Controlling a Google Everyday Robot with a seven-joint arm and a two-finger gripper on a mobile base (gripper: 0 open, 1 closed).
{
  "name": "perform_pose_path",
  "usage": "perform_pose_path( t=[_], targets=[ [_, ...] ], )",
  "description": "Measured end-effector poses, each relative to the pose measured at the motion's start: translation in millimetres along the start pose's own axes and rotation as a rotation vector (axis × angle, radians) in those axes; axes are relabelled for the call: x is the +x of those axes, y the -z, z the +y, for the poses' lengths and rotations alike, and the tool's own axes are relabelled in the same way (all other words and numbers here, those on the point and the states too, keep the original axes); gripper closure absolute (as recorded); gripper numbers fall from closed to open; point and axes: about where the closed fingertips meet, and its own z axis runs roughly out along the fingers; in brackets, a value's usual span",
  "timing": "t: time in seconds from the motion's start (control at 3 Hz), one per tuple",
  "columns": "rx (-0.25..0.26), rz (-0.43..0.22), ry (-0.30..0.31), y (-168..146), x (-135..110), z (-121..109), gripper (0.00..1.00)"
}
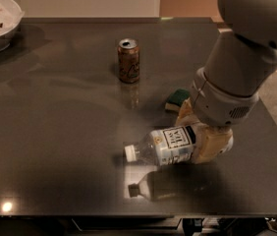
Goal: Pick blue plastic bottle
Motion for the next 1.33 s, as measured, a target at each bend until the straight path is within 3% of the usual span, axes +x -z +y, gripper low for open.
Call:
perform_pose_path(
  t=[0.67, 1.33],
  targets=[
    [0.081, -0.063, 0.028, 71.4, -8.3, -40.5, 1.0],
    [0.15, -0.094, 0.056, 95.5, -19.4, -57.3, 1.0]
  ],
)
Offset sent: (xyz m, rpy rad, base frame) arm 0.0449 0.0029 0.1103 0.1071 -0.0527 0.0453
